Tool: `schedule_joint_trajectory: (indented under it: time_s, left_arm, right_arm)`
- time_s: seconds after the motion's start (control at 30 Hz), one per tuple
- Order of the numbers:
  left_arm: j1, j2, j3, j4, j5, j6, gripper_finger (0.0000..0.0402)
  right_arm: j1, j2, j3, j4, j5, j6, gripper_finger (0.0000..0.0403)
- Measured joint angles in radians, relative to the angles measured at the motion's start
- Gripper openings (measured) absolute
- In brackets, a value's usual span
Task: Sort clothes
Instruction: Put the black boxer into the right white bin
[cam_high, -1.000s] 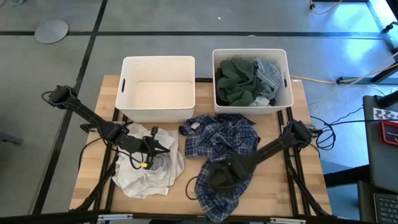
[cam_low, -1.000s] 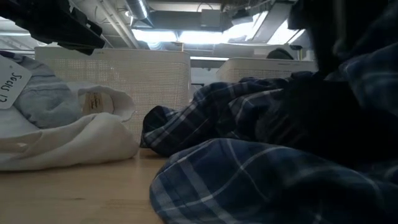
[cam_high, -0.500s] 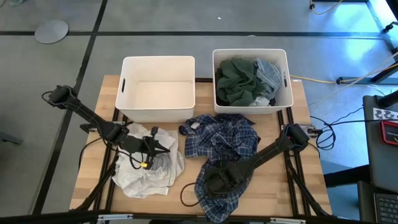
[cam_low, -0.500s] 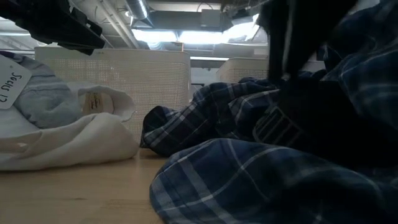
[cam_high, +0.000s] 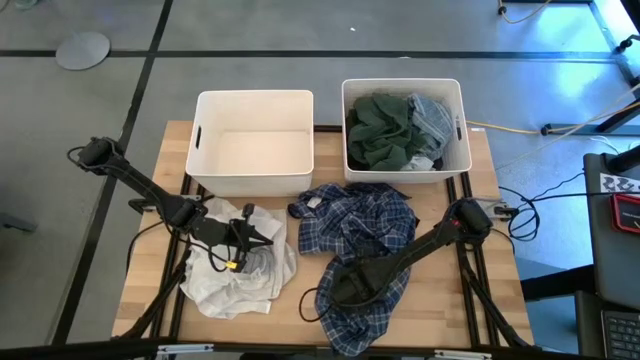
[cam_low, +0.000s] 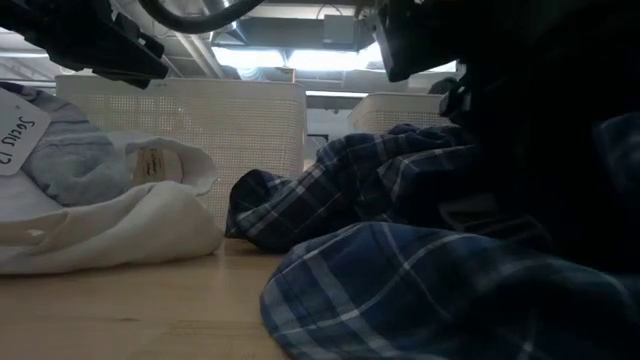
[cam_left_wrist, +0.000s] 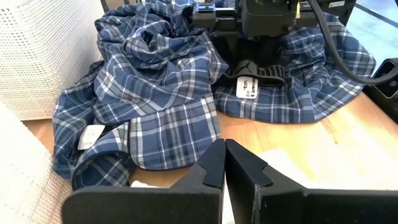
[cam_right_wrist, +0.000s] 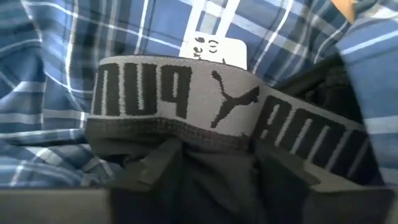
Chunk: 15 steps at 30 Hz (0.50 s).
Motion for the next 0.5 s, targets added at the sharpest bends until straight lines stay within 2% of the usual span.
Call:
schedule_joint_trajectory:
  time_s: [0.23,0.3,0.37,0.5]
  left_arm:
    - [0.000,0.000,0.000,0.000,0.000,0.000,0.0001]
    - [0.000,0.000,0.000,0.000,0.000,0.000,0.0001]
    - [0.000,0.000,0.000,0.000,0.000,0.000,0.0001]
    - [0.000,0.000,0.000,0.000,0.000,0.003,0.0001]
  right_arm:
    - [-0.010,0.000,0.000,-0.007,-0.001,-0.060,0.0021]
    - [-0.010,0.000,0.007,-0.015,0.004,-0.081,0.0015]
    - [-0.010,0.000,0.034,-0.033,0.015,-0.086,0.0027]
    - [-0.008,0.000,0.125,-0.087,0.078,-0.119,0.0027]
